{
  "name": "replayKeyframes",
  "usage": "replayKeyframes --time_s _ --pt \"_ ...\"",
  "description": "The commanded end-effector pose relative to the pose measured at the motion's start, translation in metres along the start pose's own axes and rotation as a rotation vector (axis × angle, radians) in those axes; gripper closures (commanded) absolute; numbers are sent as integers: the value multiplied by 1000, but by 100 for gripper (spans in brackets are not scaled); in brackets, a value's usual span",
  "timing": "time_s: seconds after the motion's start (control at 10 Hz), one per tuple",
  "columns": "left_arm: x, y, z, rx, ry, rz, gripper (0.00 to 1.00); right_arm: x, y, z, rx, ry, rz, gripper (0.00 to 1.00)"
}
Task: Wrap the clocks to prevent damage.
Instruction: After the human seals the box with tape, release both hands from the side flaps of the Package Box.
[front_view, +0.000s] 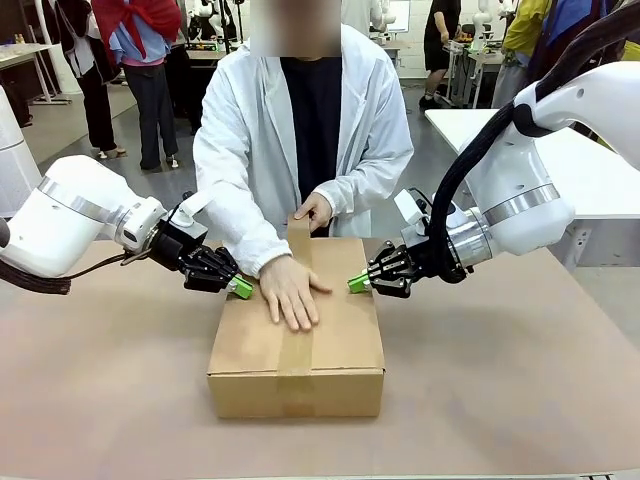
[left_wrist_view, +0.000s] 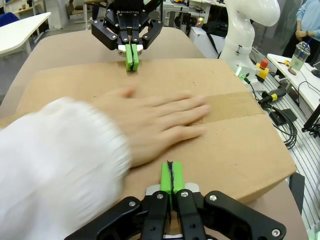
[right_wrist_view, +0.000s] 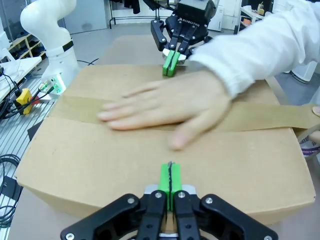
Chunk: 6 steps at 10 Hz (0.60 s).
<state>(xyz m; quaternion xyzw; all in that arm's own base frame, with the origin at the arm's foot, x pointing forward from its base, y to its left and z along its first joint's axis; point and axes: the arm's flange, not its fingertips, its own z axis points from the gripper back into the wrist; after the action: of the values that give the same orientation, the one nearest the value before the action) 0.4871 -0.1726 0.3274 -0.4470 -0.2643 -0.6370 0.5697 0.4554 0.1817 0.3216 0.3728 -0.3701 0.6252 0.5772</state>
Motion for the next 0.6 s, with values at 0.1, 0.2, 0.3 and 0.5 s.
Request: replayKeyframes --time_s 0.1,0.2,0.3,0.5 --pt "0 0 -2 3 4 0 100 -3 0 -2 -3 6 -7 99" --pt "0 0 -2 3 4 0 100 -3 0 -2 -3 6 -7 99" --pt "0 0 -2 3 4 0 100 -3 0 -2 -3 6 -7 99" --pt "0 0 -2 3 4 0 100 -3 0 -2 -3 6 -7 99"
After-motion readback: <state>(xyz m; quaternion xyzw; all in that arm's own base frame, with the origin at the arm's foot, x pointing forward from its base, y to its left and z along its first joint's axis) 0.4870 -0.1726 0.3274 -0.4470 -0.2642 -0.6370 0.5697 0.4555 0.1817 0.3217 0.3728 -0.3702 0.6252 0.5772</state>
